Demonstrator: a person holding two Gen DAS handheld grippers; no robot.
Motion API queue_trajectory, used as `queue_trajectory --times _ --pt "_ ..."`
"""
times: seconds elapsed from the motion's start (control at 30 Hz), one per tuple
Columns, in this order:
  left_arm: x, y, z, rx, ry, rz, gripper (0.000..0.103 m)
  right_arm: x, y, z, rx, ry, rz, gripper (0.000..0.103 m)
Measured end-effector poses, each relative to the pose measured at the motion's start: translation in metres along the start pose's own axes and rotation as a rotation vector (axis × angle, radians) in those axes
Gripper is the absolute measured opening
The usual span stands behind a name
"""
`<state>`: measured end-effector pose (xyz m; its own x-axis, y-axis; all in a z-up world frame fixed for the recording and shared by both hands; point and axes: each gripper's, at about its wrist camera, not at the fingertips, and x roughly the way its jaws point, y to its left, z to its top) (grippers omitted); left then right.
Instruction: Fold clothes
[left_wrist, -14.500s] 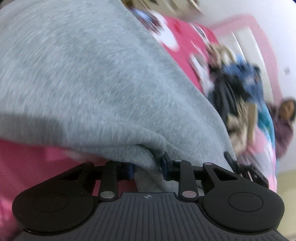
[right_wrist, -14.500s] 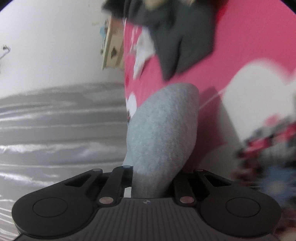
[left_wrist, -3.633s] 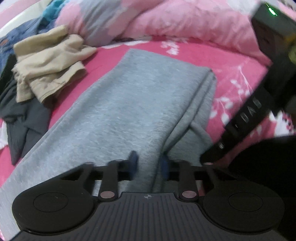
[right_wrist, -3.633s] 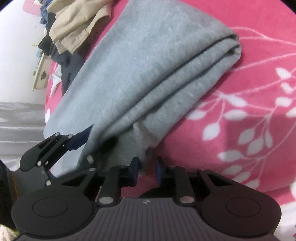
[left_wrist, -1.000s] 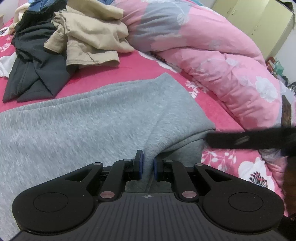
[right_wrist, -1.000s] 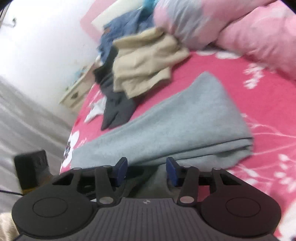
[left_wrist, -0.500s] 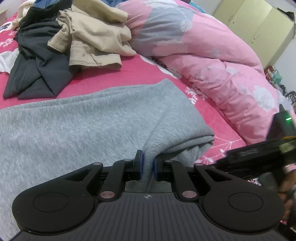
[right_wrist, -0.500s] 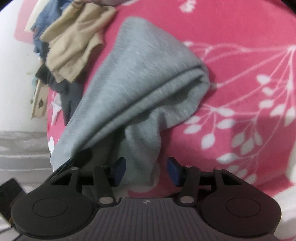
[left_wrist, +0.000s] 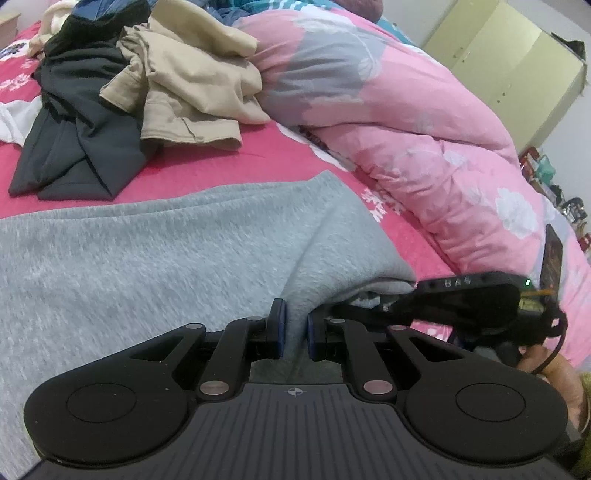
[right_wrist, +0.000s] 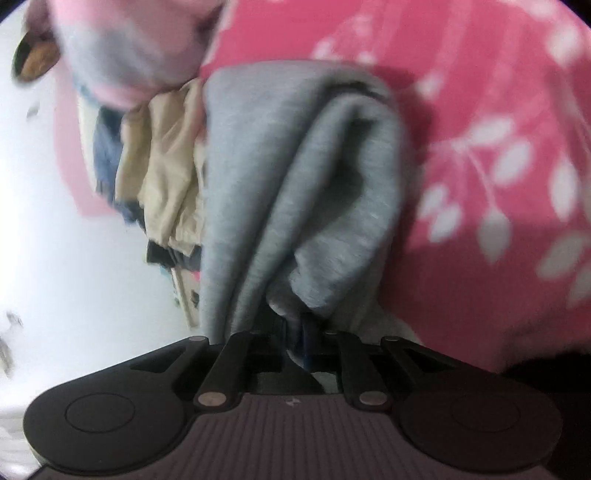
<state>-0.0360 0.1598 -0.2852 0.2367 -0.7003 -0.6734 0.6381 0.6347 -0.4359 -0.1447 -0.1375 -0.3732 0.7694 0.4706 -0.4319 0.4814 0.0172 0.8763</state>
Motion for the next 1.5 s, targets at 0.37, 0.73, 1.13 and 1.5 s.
queue_trajectory --times 0.37,0.73,1.13,1.5 --pt "0.023 -0.015 -0.022 0.172 0.073 0.036 0.01 0.062 0.046 0.016 -0.446 -0.012 -0.318 0.006" --pt "0.044 -0.05 -0.056 0.664 0.106 0.143 0.014 -0.049 0.061 0.022 -0.527 -0.023 -0.387 0.048" --pt "0.049 -0.068 -0.082 0.946 0.092 0.234 0.017 -0.059 0.025 0.073 -0.036 -0.121 -0.307 0.053" --pt "0.052 -0.068 -0.086 1.016 0.092 0.223 0.021 -0.054 0.048 0.062 -0.444 -0.198 -0.526 0.009"
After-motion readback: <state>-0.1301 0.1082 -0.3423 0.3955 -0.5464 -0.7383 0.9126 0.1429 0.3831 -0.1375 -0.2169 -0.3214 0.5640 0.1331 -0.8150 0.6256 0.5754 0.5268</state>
